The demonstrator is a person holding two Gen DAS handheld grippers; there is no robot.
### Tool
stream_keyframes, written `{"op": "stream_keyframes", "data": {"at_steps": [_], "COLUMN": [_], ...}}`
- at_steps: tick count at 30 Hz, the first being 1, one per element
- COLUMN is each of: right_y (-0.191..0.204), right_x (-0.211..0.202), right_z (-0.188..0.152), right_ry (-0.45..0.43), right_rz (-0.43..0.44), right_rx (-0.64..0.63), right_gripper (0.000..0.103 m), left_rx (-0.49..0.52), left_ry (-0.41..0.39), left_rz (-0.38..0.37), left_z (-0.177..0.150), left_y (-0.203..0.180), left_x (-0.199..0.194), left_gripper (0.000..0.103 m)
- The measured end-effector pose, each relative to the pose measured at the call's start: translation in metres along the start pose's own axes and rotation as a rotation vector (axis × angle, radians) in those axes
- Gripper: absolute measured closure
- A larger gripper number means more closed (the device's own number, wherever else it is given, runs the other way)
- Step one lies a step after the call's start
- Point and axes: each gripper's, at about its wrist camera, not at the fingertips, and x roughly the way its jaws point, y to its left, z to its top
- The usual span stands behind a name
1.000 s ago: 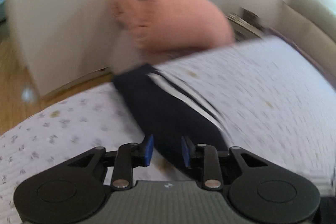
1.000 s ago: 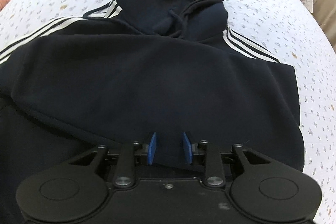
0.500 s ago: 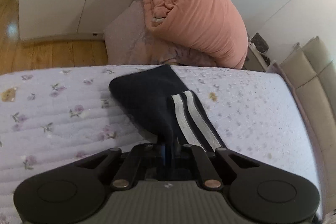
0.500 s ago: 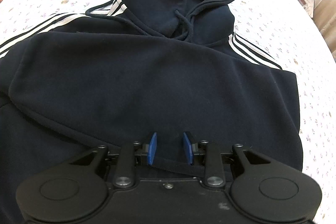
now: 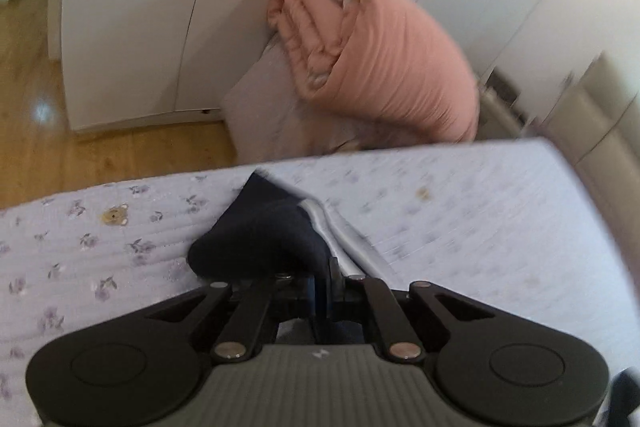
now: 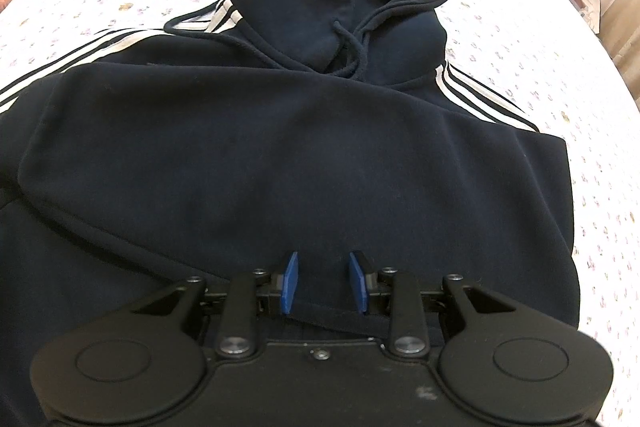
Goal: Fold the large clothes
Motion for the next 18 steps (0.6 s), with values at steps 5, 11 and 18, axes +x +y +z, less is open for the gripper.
{"op": "stream_keyframes", "data": {"at_steps": [5,11,18], "right_y": [-0.007,-0.019,-0.059], "right_x": [-0.016,-0.05,-0.068], "right_z": [-0.004,-0.014,-0.024], "right_ry": [-0.048,-0.126,-0.168], "right_rz": [0.035,0.062,0.075], "right_rx": [0.035,0.042,0.071], "right_gripper": [0.066,0.066,0.066], "left_rx": [0.141,0.387,0.661], "left_ry": [-0.102,-0.18,-0.138], "left_rz": [-0.063,-0.315,-0.701], "left_z": [-0.001,-0.042,-0.167], "left_y": [-0.048,-0.149,-0.286], "left_x": [-0.044,-0.127,-0.204], "left_gripper": [0.098,0.098,0.098]}}
